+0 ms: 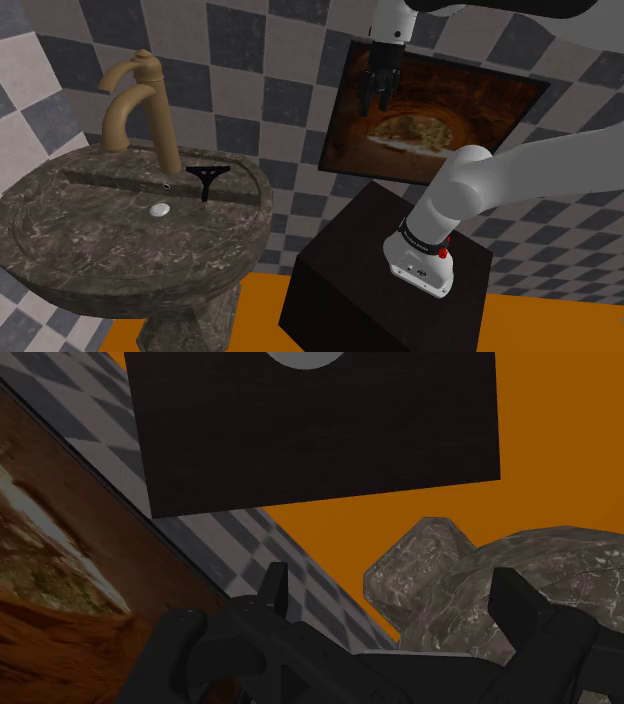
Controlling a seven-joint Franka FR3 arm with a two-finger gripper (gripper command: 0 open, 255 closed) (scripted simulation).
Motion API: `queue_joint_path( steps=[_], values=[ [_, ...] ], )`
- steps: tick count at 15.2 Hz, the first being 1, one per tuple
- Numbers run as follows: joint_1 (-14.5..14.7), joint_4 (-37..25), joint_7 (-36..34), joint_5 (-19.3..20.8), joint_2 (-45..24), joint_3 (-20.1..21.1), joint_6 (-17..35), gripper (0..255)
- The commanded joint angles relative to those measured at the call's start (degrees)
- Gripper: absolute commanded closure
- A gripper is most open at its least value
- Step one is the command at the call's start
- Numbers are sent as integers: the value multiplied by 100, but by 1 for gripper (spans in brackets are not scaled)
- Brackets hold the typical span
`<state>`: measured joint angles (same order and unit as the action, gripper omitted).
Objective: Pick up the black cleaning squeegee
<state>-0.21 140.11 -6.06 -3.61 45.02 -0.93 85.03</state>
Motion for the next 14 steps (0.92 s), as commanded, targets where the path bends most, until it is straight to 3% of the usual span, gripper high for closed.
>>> queue_joint_path(
  steps=[1,8,14],
  values=[
    [0,0,0,0,0,0,0,0],
    [129,295,-1004,-472,-755,771,1306,0],
    [168,184,-1863,-645,-1772,1398,2425,0]
  ],
)
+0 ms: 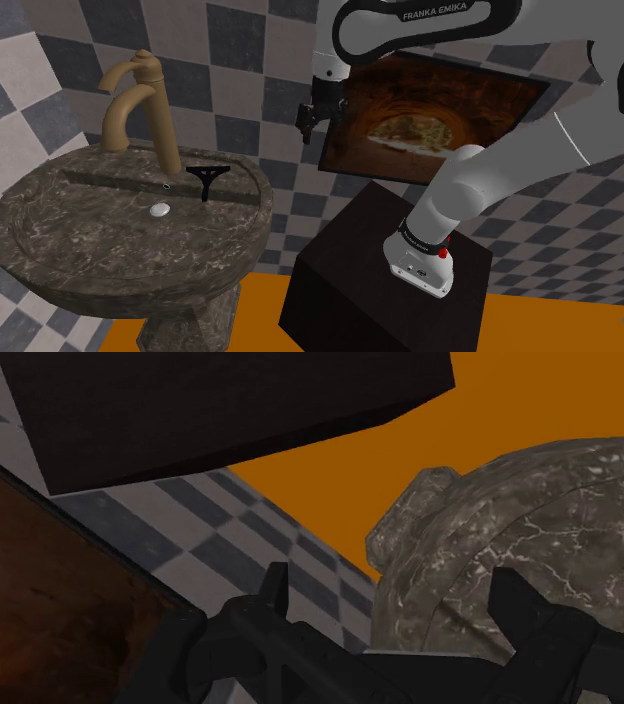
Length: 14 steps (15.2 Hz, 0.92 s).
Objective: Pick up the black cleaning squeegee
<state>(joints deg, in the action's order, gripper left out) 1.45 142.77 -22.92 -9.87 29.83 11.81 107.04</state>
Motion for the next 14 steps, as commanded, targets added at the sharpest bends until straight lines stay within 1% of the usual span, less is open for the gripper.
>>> queue_joint_path(
  steps=[1,4,7,10,14],
  values=[
    [-3,-133,-326,-17,-448,223,401,0],
    [-33,-341,-796,58,-1071,509,907,0],
    [-71,-626,-1311,250,-1740,759,1359,0],
    [-96,-989,-1876,569,-2444,953,1738,0],
    [-38,-1592,-2681,1148,-3414,1067,2099,0]
  ],
)
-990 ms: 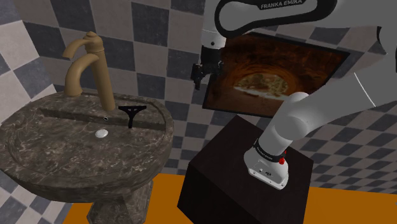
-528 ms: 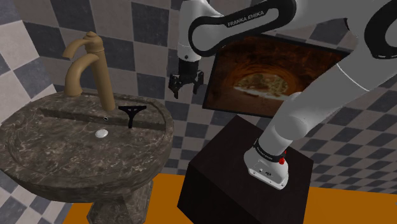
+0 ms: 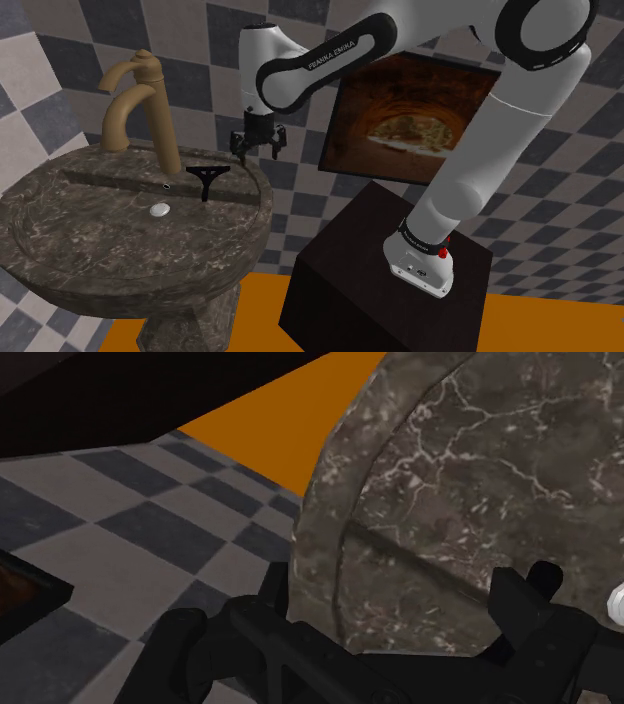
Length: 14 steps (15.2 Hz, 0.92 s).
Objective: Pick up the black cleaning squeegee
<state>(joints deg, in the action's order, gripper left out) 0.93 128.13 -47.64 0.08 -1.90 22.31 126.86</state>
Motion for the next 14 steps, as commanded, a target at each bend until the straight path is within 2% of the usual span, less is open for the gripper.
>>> queue_joint_path(
  steps=[1,8,14],
  values=[
    [52,-299,-409,311,-484,16,178,0],
    [528,-1747,-1590,1270,-2143,-265,320,0],
    [1026,-3357,-2212,1728,-3540,-642,113,0]
  ],
)
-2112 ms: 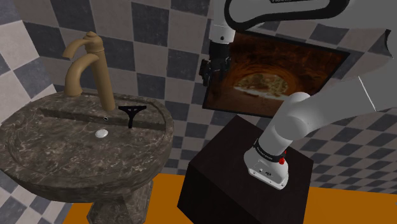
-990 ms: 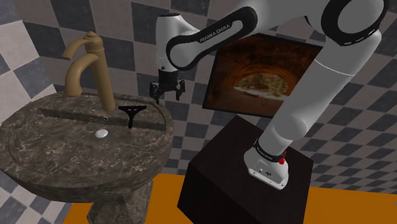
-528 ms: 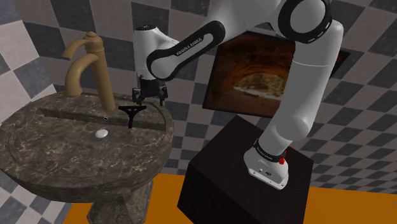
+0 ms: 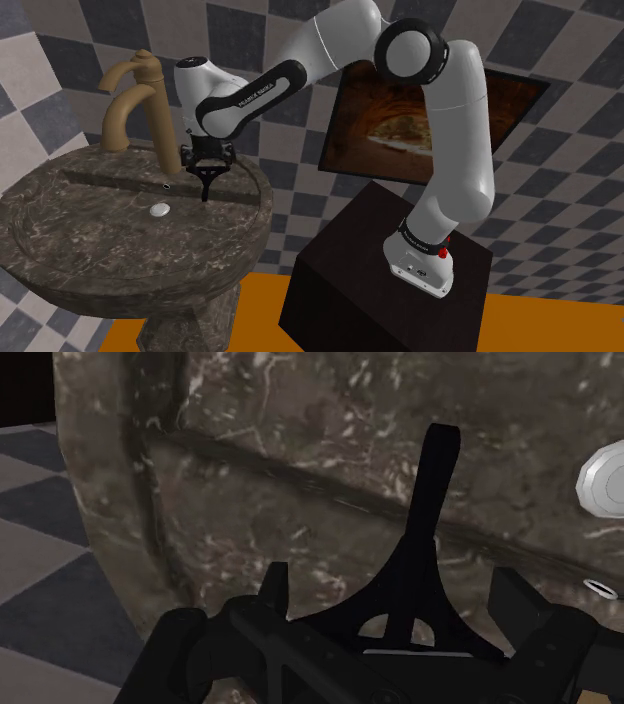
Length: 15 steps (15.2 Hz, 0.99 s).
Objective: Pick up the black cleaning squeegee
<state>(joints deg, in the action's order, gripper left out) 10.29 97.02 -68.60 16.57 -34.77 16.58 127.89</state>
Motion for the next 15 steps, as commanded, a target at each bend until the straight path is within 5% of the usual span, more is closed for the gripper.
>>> queue_joint_path(
  steps=[1,11,12,15],
  values=[
    [168,-558,-188,125,-495,-130,-53,0],
    [248,-658,-286,244,-934,-239,283,0],
    [247,-658,-285,244,-935,-240,284,255],
    [247,-657,-284,242,-929,-238,279,255]
  ],
)
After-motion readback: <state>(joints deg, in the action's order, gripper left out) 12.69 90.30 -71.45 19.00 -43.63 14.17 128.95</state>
